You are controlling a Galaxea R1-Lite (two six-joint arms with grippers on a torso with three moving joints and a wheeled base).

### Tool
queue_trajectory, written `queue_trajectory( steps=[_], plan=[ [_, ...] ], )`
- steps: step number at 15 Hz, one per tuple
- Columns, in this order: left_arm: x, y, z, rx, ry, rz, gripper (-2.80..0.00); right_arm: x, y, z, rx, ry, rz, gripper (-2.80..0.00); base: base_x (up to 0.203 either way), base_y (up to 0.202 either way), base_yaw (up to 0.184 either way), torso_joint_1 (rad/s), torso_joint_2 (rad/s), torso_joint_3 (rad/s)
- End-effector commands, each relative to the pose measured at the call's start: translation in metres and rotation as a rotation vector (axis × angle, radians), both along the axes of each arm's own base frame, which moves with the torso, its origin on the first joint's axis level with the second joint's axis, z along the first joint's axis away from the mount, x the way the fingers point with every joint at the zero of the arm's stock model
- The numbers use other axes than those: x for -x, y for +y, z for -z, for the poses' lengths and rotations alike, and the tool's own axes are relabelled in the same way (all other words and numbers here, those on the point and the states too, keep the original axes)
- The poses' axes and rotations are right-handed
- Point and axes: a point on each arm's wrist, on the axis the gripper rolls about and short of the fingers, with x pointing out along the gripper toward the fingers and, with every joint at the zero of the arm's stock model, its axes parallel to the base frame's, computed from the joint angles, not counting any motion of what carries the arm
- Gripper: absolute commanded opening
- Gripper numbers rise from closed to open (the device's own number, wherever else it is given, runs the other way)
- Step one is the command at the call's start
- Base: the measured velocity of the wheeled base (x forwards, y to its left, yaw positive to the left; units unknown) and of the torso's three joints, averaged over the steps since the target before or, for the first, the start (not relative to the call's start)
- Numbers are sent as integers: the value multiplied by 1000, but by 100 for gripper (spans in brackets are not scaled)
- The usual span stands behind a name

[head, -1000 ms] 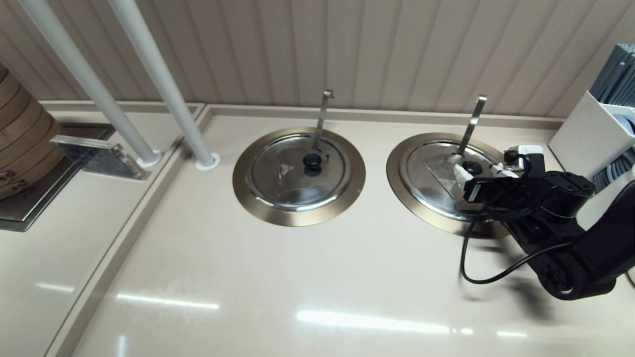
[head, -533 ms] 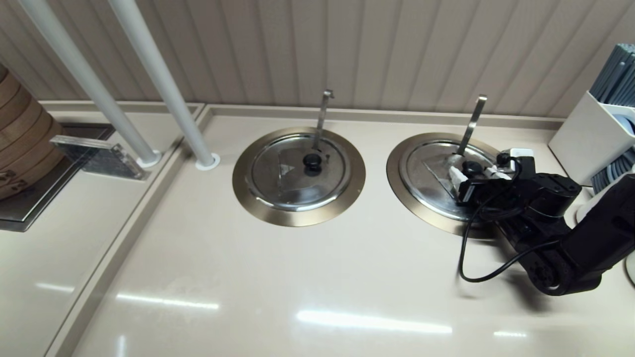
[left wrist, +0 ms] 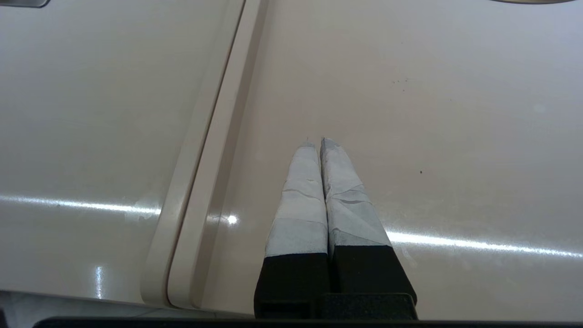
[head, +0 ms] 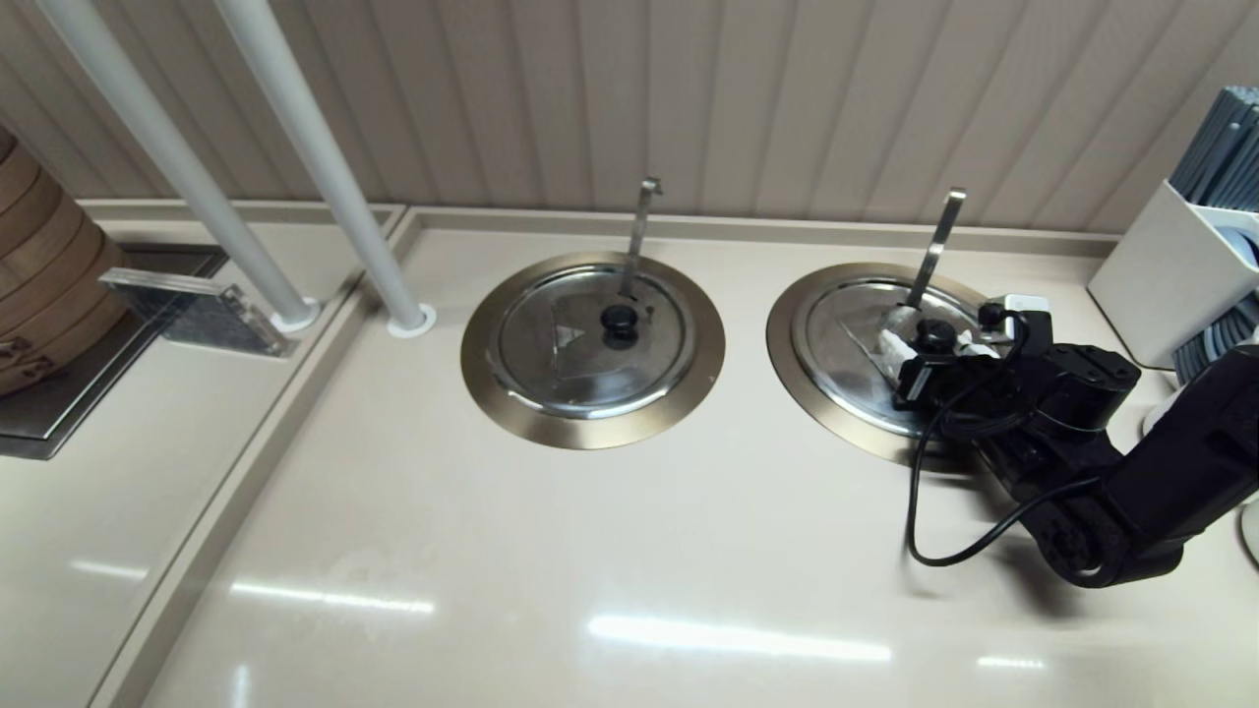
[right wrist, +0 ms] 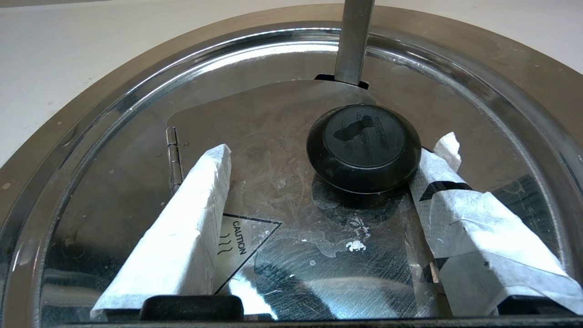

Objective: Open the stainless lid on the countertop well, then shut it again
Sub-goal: Open the lid

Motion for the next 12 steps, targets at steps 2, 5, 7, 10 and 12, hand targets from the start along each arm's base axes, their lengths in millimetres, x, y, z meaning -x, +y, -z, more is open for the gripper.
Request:
queue_trajectory(
  steps=[2,5,7,10,12],
  plan=[
    [0,0,0,0,1,0,-280,1,1,-3,-3,-16,-3,0,0,0,0,0,0,0],
    [0,0,0,0,1,0,-280,2,2,-5,-4,-21,-4,0,0,0,0,0,0,0],
    [0,0,0,0,1,0,-280,3,3,-9,-9,-32,-7,0,0,0,0,0,0,0],
    [0,0,0,0,1,0,-280,4,3,-14,-18,-43,-9,0,0,0,0,0,0,0],
    [0,0,0,0,1,0,-280,5,3,-15,-19,-45,-8,0,0,0,0,0,0,0]
  ],
)
